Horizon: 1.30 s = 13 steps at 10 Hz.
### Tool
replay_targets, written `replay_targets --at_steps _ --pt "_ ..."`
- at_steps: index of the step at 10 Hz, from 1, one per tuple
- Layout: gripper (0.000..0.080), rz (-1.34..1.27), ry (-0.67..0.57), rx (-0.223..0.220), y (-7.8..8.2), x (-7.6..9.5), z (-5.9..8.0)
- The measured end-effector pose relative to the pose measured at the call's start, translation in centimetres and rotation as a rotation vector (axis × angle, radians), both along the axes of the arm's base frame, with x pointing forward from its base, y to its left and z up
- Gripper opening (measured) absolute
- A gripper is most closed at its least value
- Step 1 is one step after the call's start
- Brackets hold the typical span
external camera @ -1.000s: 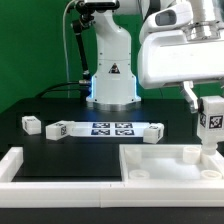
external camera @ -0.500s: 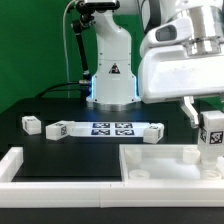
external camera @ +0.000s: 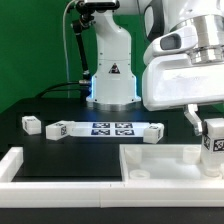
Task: Assemble square table
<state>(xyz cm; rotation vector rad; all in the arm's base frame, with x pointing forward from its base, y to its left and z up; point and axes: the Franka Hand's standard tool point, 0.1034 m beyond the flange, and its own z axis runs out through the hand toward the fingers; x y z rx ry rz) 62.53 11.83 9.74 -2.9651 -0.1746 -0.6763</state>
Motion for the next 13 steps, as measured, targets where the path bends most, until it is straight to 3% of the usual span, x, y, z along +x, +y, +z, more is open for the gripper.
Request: replay_targets --at_steps 9,10,11,12,13 --pt "0.0291 0.000 -0.004 -0.017 0.12 -0.25 -0.65" --pt "0.0388 0.000 -0.004 -0.017 0.12 -0.25 -0.66" --pt "0.0539 0.000 -0.004 -0.017 0.12 -0.25 -0.66" --pt "0.0616 0.001 -0.004 -0.017 0.12 -0.25 -0.66" --pt "0.0639 0.001 -0.004 -0.017 0.12 -0.25 -0.66"
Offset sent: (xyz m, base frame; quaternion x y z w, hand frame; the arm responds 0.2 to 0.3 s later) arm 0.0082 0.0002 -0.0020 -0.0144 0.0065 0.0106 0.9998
